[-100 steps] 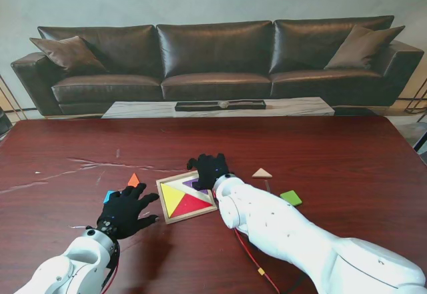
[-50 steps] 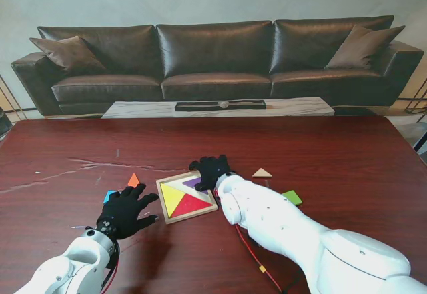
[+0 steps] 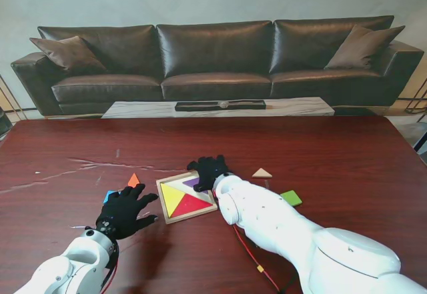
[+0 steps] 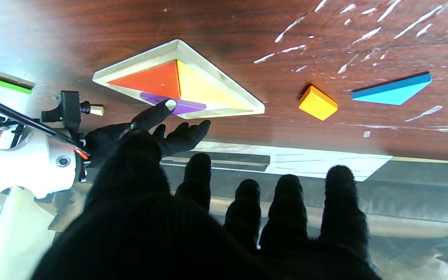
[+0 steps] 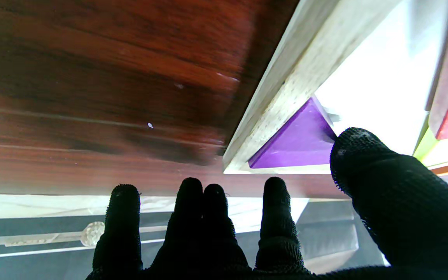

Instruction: Assemble the tangram pieces into a square

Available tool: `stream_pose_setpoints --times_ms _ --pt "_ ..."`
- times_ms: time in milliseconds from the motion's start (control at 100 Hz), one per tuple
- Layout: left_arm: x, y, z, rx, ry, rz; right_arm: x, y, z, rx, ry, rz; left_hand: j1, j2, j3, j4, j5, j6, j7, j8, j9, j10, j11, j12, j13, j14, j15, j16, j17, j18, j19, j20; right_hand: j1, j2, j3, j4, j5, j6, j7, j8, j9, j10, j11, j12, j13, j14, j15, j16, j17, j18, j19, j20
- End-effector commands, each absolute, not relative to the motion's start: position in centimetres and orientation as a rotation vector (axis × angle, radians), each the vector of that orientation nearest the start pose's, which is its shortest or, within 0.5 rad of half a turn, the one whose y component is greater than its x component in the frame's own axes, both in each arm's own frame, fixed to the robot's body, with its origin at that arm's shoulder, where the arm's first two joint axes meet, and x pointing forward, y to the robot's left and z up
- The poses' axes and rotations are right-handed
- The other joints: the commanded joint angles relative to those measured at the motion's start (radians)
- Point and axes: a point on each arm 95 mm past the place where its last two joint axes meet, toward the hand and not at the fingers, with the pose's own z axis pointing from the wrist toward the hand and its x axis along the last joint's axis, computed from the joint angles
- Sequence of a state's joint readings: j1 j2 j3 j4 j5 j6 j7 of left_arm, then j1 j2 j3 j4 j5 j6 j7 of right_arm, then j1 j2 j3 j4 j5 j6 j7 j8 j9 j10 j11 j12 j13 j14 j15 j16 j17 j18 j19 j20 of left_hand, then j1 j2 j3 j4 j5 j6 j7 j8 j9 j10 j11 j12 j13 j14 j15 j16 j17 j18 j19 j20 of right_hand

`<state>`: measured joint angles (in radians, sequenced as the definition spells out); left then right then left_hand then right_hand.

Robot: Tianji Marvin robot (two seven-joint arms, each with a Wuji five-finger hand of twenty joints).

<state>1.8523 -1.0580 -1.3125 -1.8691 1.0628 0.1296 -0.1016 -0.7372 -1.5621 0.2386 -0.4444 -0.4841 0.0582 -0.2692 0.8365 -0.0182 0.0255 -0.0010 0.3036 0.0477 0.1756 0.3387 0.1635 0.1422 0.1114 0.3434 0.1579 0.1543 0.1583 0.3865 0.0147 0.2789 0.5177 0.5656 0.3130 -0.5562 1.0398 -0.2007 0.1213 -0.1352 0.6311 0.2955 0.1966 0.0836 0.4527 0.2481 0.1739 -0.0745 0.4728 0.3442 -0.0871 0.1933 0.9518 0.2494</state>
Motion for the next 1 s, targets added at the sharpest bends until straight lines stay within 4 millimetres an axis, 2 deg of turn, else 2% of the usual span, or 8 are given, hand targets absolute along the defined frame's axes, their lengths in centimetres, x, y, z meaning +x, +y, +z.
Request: stream_pose_setpoints --times_ms 0,390,990 --pt "32.60 1.00 -32.66 -1.332 1.541 -1.301 53.15 17.14 -39.37 1.162 1.767 1.344 0.037 0.036 -0.022 0.020 0.006 -0.006 -0.001 0.008 -0.028 0.002 -0.016 0.004 -0.011 -0.015 -0.004 0.003 -0.009 0.001 -0.013 -0.002 0.012 -0.010 0.018 0.006 -0.041 0.010 -0.011 0.012 -0.017 0.013 -0.006 -0.009 -0.034 0.000 0.001 -0.006 -0.009 -0.002 0.003 -0.017" --pt "32.61 1.07 -32.71 -1.335 1.544 -1.296 53.27 17.57 -39.53 1.166 1.739 1.361 0.037 0.036 -0.022 0.020 0.006 -0.008 -0.001 0.009 -0.027 0.001 -0.014 0.005 -0.010 -0.015 -0.004 0.003 -0.009 0.002 -0.013 -0.002 0.036 0.040 0.002 0.007 -0.035 -0.005 0.008 0.035 -0.016 0.013 0.035 0.010 -0.031 0.001 0.041 0.008 -0.008 0.001 0.027 -0.013" --pt "32.66 1.12 -32.74 -1.341 1.546 -1.292 53.49 17.56 -39.42 1.178 1.715 1.371 0.038 0.036 -0.022 0.020 0.008 -0.006 0.000 0.009 -0.027 0.002 -0.014 0.004 -0.012 -0.014 -0.005 0.003 -0.010 0.001 -0.015 -0.003 0.062 0.056 0.002 0.010 -0.034 -0.017 0.050 0.042 -0.021 0.018 0.077 0.025 -0.013 0.005 0.048 0.006 -0.009 0.005 0.052 -0.004"
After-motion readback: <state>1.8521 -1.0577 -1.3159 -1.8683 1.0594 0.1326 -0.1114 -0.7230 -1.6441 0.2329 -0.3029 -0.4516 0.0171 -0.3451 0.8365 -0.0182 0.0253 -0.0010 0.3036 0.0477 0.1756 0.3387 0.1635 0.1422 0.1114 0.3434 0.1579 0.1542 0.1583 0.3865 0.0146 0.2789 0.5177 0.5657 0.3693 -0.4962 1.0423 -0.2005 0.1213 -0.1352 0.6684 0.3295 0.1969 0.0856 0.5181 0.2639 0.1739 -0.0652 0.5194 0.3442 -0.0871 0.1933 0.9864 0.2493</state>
